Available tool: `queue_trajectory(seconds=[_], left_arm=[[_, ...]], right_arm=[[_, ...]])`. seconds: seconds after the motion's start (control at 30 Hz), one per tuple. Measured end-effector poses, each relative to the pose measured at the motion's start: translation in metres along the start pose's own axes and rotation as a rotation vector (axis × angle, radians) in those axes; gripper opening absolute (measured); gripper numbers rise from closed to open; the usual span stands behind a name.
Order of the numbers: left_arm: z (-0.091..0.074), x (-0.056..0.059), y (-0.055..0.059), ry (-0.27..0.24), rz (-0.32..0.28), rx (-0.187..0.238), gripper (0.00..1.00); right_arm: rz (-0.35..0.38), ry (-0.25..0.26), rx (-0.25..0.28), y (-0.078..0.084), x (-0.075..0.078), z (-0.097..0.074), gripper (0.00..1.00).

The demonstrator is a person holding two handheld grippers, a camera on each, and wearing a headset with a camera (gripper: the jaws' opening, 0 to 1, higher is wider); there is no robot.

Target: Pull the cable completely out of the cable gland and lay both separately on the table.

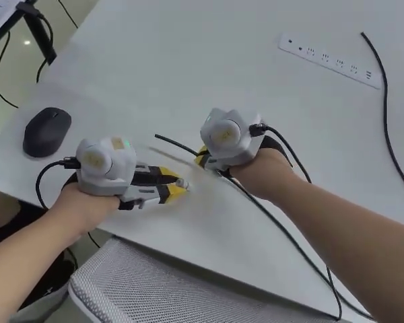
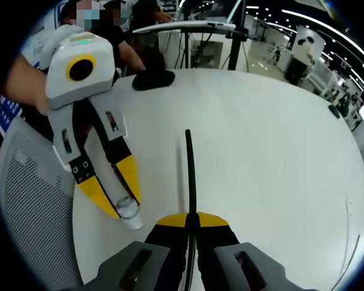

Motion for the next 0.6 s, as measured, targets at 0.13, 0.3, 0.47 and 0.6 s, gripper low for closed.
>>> queue_trajectory(seconds=[0.13, 0.3, 0.47, 0.6], left_arm=[[0.001, -0.004, 0.004, -0.009, -0.006, -0.003, 0.15], [0.001, -0.008, 0.006, -0.015, -0.016, 0.007, 0.15], [0.002, -0.01, 0.007, -0.02, -0.017, 0.007, 0.15], [0.001, -0.01, 0.008, -0.021, -0.023, 0.006, 0.15]], right_arm=[[-0.006, -0.006, -0.003, 0.001, -0.002, 0.003, 0.0], [-0.019, -0.01, -0.008, 0.001, -0.004, 0.006, 0.0], [-0.038, -0.011, -0.015, 0.002, -0.006, 0.009, 0.0], [-0.044, -0.01, -0.013, 0.003, -0.005, 0.01, 0.0]])
Point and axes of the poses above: the centre of the closed fingertips' face, and the gripper's own axes: z roughly forward along the fingers, x roughly to its right, y roughly out of its underside, the point moved 5 cm from there along -z, roughly backward along the fingers, and after that the axes turned 1 degree about -x, right-handed, at the moved point
